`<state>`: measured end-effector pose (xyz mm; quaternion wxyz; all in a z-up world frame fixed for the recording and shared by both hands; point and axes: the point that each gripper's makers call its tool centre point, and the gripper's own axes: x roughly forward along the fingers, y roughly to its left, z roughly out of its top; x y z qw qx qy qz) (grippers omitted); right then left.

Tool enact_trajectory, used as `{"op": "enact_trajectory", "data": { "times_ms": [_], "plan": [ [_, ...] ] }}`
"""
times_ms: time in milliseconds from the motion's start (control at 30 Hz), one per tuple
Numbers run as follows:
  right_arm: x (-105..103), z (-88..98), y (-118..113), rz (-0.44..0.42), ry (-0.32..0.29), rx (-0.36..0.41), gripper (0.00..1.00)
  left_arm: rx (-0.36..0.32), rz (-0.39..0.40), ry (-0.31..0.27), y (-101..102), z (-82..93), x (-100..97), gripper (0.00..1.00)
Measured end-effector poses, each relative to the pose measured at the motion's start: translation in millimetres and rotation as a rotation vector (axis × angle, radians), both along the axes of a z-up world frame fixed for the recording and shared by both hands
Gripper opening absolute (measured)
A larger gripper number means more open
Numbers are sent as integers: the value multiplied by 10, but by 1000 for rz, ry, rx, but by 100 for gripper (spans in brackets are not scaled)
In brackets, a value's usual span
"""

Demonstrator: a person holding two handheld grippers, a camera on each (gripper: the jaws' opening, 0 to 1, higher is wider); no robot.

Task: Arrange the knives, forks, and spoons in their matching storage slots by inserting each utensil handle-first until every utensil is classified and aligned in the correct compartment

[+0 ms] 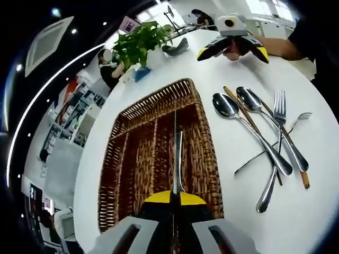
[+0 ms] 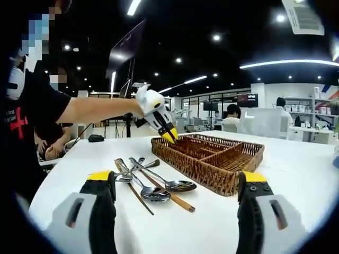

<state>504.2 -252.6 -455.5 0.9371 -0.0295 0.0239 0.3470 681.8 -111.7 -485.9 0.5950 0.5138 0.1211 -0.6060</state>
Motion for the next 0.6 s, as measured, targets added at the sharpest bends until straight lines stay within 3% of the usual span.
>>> {"op": "enact_trajectory", "data": {
  "times_ms": [600],
  "plan": [
    [-10, -11, 15, 7, 2, -4, 98, 62, 15, 71, 15, -267, 9, 0]
  ]
}}
